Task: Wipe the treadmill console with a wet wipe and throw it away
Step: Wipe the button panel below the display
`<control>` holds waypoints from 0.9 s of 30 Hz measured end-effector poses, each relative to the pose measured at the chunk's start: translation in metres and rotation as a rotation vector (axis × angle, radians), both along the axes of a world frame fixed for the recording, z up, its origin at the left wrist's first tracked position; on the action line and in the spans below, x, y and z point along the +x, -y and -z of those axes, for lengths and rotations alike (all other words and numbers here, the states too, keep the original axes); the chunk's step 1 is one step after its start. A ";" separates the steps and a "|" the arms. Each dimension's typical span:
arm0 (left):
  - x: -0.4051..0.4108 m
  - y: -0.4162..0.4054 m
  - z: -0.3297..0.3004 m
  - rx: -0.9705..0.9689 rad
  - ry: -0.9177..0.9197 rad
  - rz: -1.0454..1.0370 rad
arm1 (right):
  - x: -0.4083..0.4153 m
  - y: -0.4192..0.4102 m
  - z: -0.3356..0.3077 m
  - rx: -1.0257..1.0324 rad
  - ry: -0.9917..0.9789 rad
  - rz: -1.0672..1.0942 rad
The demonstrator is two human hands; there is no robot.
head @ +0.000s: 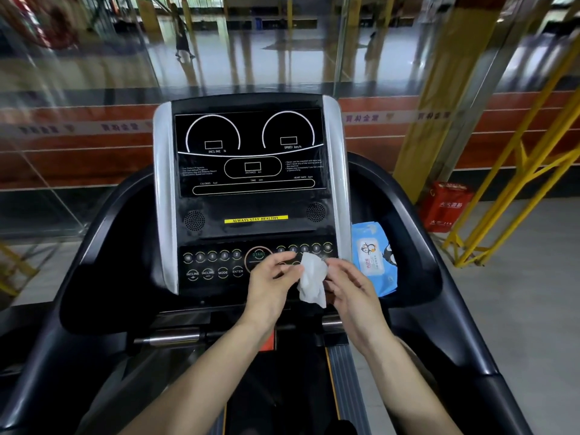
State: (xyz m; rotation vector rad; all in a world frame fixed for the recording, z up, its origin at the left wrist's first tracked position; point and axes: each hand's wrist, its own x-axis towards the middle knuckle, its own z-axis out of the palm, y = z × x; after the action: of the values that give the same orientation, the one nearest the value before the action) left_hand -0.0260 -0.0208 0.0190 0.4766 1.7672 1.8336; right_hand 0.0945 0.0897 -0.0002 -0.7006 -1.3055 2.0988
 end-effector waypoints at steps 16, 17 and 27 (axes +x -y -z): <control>0.000 0.010 -0.001 -0.003 0.067 -0.055 | 0.012 -0.002 -0.003 0.477 0.100 0.071; 0.000 0.011 0.000 0.012 0.093 -0.056 | 0.013 -0.004 -0.002 0.511 0.106 0.052; -0.006 0.011 -0.008 0.193 0.521 -0.070 | 0.017 -0.006 0.002 0.659 0.199 -0.167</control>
State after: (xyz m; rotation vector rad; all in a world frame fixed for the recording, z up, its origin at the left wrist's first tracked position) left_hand -0.0321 -0.0316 0.0268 -0.0039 1.2762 1.9622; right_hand 0.1119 0.0956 -0.0022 -0.5228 -2.0802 1.5766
